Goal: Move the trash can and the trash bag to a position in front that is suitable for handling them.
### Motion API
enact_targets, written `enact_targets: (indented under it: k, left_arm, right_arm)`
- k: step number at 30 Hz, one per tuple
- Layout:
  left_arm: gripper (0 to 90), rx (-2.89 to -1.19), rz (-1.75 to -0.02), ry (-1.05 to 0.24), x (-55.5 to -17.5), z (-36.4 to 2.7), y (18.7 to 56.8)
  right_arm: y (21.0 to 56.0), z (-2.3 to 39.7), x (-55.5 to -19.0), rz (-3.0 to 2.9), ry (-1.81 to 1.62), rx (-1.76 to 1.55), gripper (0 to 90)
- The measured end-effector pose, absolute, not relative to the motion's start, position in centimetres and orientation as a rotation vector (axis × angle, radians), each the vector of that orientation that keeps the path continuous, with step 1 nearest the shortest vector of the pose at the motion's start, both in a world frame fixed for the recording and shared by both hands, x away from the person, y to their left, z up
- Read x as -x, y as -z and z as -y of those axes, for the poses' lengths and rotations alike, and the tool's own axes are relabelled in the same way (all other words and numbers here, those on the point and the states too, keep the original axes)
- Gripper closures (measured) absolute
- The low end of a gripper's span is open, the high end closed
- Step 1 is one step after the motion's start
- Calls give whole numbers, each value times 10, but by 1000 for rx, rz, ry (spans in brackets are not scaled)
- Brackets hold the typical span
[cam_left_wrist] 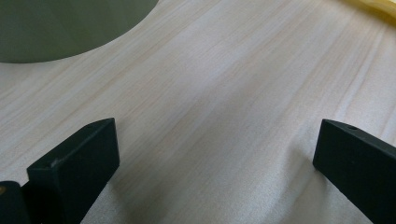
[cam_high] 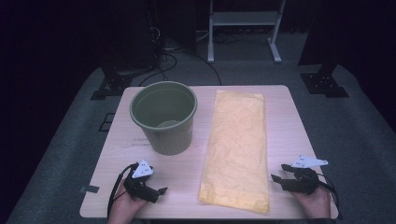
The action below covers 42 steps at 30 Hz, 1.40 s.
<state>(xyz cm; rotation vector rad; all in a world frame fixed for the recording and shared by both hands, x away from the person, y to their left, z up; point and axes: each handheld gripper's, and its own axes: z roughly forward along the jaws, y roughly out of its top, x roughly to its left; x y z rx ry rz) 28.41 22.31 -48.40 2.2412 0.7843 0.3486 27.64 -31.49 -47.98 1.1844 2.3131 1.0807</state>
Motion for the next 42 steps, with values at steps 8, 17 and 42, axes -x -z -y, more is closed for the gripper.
enact_targets:
  k: [8,17,42]
  left_arm:
    - [0,-2238,-793,-352,-285,-223,484]
    - [0,-2239,-795,-354,-284,-223,484]
    - [0,-2238,-802,-356,-283,-223,484]
  right_arm:
    - [476,309,-274,-2314,-1144,-1182,374]
    - [475,298,-275,-2343,-1178,-1177,388]
    - [478,275,-285,-2437,-1059,-1084,900]
